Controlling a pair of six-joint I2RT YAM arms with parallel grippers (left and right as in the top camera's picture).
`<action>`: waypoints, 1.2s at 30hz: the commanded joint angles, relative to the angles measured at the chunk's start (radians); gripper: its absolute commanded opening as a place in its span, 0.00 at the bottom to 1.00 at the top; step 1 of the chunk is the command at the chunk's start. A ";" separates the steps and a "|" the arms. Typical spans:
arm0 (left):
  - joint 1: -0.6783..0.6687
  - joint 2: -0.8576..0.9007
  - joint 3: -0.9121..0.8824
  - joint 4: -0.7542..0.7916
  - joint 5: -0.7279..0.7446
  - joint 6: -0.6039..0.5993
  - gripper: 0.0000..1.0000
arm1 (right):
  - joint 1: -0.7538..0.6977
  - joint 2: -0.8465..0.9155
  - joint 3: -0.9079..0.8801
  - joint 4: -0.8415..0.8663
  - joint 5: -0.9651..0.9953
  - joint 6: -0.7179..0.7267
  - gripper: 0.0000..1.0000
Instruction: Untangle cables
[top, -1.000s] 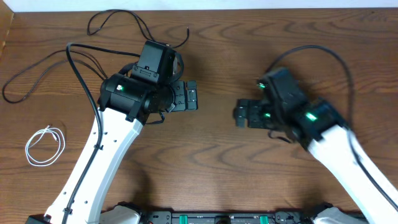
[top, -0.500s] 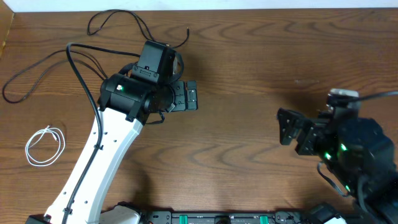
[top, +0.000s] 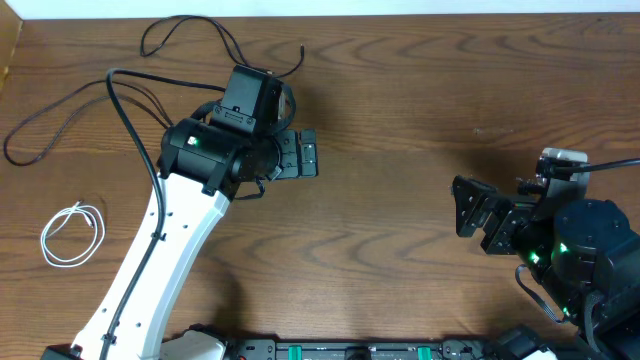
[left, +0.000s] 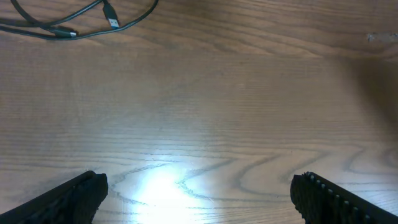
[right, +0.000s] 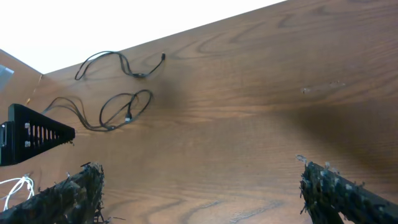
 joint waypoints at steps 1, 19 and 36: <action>-0.002 0.006 -0.001 -0.007 -0.016 0.013 1.00 | -0.040 -0.001 0.015 -0.007 0.011 0.002 0.99; -0.002 0.006 -0.001 -0.007 -0.016 0.013 1.00 | -0.406 -0.047 0.014 -0.105 0.011 0.002 0.99; -0.002 0.006 -0.001 -0.007 -0.016 0.013 1.00 | -0.455 -0.135 -0.003 -0.362 0.054 -0.012 0.99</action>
